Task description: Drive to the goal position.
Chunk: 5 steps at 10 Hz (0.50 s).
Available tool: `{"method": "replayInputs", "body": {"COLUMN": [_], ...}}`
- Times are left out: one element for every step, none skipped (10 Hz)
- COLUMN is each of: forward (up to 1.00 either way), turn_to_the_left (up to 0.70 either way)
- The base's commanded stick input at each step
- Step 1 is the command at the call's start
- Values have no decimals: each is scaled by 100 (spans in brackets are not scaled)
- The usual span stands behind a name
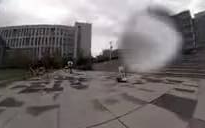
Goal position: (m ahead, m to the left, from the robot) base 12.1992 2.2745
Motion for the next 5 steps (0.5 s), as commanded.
{"method": "replayInputs", "body": {"forward": [70,70,70,70,70], "turn_to_the_left": [0,0,0,0,0]}}
